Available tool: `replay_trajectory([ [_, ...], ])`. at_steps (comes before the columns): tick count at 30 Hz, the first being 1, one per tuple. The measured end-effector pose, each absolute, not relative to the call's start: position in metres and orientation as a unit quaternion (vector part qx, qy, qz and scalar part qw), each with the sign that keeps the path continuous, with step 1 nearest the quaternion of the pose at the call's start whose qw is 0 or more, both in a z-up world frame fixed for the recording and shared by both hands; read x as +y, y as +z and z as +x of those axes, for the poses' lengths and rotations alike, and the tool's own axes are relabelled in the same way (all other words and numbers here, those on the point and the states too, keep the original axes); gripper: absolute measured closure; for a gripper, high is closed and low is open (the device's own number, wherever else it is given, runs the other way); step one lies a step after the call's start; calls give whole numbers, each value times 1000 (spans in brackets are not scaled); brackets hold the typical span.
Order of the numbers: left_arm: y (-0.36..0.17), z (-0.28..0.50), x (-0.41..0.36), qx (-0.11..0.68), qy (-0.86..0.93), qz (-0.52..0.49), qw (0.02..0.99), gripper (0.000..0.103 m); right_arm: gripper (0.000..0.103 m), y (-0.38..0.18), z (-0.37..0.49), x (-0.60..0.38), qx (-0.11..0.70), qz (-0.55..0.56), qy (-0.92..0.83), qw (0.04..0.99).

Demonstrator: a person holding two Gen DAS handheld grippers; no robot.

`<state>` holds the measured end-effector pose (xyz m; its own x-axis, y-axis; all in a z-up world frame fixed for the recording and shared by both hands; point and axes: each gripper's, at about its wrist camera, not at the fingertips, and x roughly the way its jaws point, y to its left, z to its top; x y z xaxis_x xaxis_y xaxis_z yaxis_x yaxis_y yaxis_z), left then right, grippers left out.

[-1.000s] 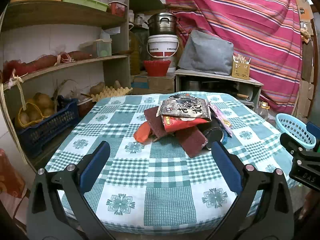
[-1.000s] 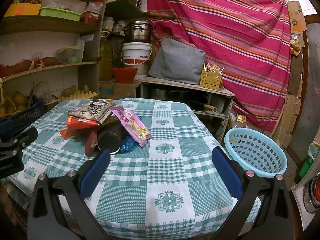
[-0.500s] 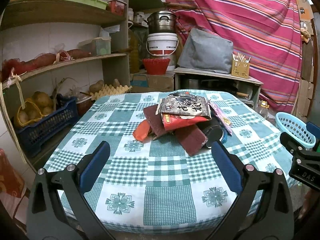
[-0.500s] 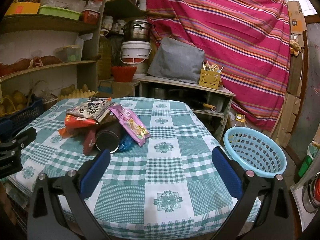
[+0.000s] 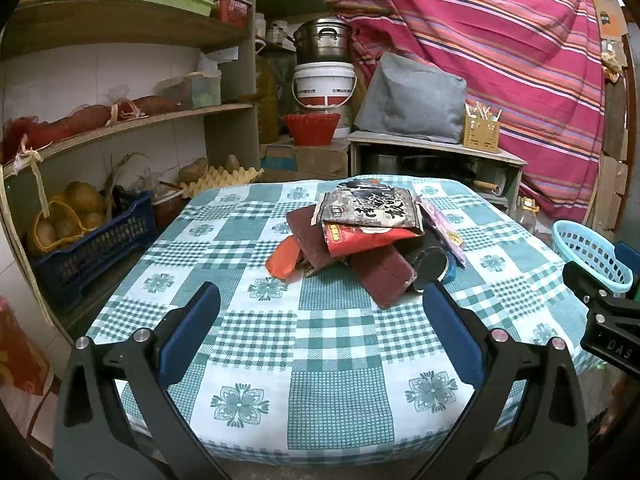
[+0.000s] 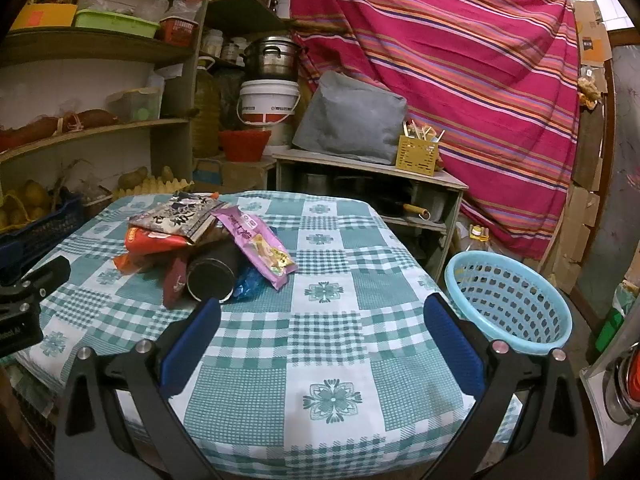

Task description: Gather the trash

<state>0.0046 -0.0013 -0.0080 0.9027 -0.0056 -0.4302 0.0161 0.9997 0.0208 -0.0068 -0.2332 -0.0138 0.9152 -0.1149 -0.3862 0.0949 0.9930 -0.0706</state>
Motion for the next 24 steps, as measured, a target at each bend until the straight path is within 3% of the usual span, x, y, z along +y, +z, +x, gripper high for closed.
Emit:
replay_trajectory([
  [24,-8,5,-1,221,-6,11,975,5,4,-14,-6,-233,202,-28,-54,978],
])
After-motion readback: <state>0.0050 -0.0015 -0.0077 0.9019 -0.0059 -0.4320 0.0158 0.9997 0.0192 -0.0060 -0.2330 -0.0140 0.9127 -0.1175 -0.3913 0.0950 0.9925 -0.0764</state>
